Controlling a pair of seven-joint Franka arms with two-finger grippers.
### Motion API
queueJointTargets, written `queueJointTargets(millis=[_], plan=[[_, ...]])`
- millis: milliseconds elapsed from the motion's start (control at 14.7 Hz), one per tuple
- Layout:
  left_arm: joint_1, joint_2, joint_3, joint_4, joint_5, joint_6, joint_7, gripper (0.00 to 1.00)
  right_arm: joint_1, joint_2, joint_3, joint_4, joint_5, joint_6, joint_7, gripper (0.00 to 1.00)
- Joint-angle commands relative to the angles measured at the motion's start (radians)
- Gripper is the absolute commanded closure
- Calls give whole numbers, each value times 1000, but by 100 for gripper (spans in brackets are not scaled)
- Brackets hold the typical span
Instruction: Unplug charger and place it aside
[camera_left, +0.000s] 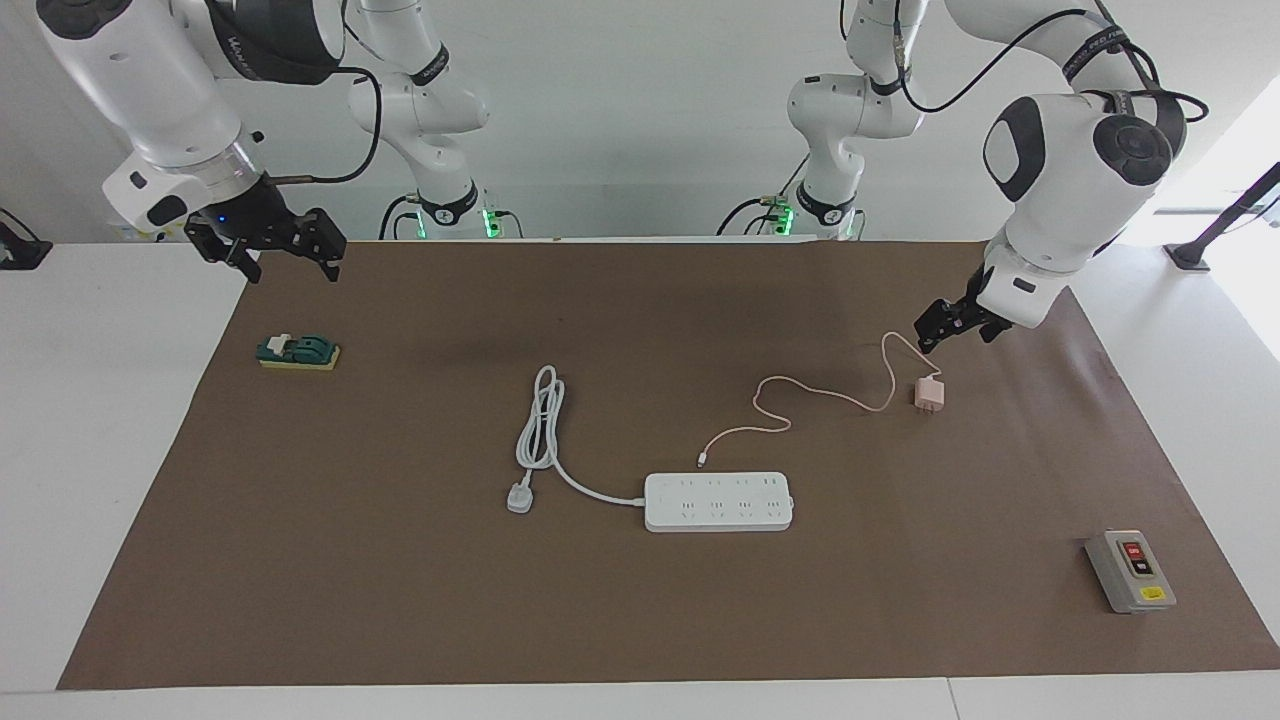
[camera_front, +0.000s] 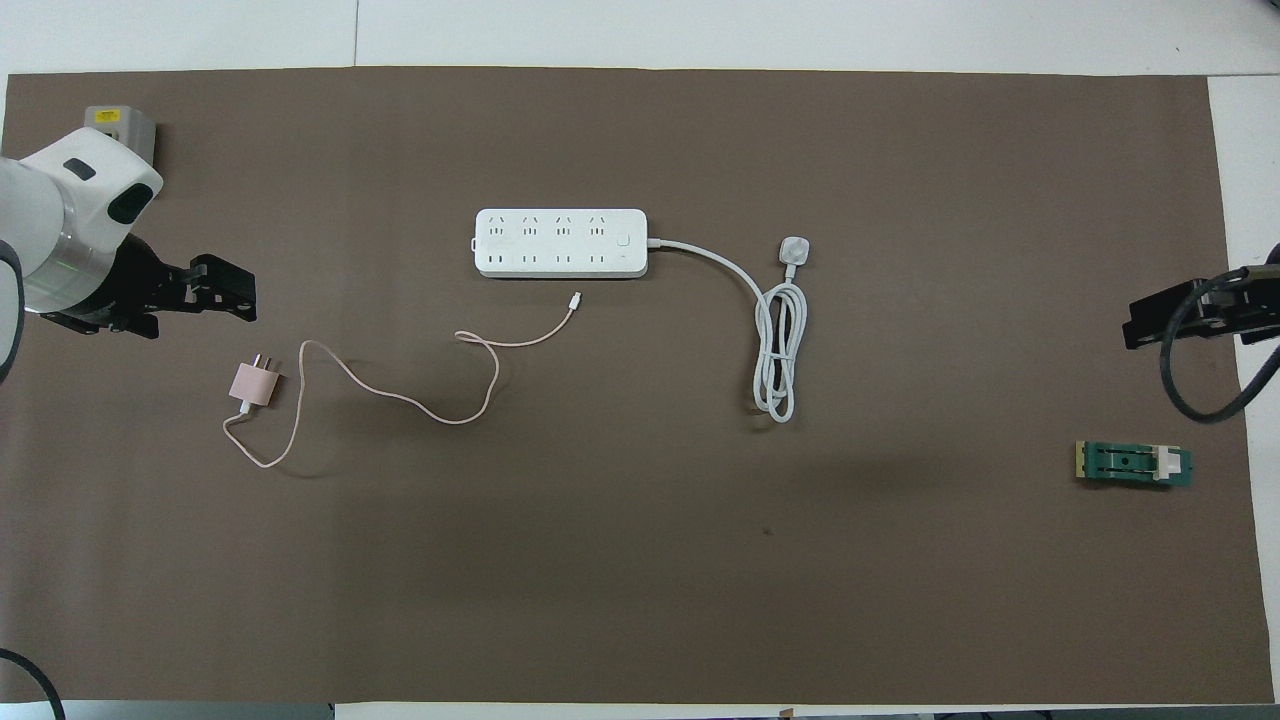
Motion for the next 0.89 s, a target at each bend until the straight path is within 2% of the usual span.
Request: queueJointTargets(millis=[0, 272, 340, 477, 817], plan=[[-18, -67, 7, -71, 39, 20, -13, 0, -49, -31, 48, -65, -33, 68, -15, 0], [-18, -75, 3, -51, 39, 0, 1, 0, -58, -25, 69, -53, -60, 90, 5, 0], [-17, -63, 4, -21, 40, -1, -3, 0, -56, -25, 69, -54, -60, 90, 6, 0], [-9, -28, 4, 62, 42, -103, 7, 1, -61, -25, 68, -53, -50, 84, 5, 0], [-4, -46, 10, 68, 43, -125, 41, 0, -61, -25, 59, -49, -3, 84, 8, 0]])
